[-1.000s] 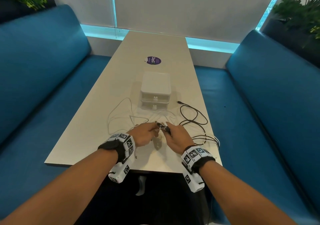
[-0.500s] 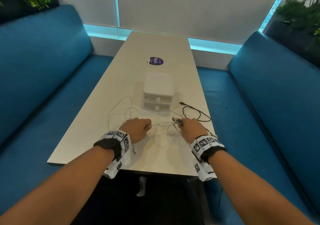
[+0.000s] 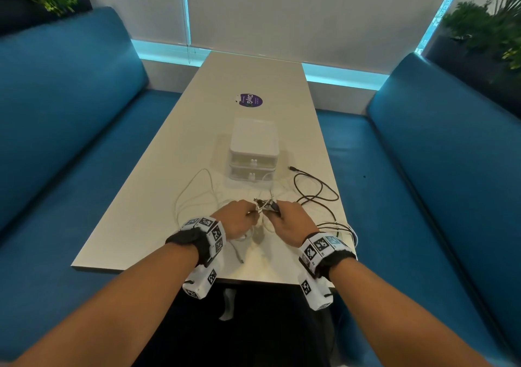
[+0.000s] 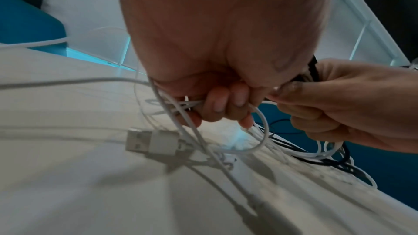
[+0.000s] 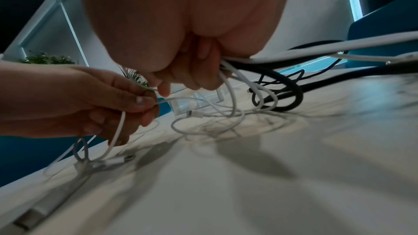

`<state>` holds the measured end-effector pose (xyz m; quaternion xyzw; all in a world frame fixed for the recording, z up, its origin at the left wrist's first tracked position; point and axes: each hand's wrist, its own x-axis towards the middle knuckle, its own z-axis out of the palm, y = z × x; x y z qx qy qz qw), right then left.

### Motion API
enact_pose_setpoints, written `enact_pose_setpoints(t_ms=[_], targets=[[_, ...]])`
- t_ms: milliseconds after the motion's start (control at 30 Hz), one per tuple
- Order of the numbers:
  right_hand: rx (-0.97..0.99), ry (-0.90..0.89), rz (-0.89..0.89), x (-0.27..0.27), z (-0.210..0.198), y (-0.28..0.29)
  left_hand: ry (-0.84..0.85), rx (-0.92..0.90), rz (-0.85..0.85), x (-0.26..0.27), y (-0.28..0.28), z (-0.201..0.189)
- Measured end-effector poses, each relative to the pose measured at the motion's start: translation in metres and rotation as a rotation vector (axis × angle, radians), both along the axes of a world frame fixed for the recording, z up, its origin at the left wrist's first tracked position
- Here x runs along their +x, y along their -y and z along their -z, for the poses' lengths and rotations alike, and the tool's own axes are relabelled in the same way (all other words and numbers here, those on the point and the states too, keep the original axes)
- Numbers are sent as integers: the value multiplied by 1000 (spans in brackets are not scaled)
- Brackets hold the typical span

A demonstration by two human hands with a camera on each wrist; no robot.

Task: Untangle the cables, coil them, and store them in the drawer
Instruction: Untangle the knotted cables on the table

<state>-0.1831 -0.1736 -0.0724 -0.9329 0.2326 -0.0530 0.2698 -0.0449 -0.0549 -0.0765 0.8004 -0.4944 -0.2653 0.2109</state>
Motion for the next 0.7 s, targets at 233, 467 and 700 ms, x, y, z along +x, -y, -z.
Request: enact_pose_setpoints(t_ms=[233,467,700], targets=[[9,0,19,3,4,0,-78,-56,23,3,-6,-3],[-174,-186,185,5,0,22,548,115,64,17,-20,-2],[-77,-55,168,10,1,14,496,140,-8,19,-16,7]])
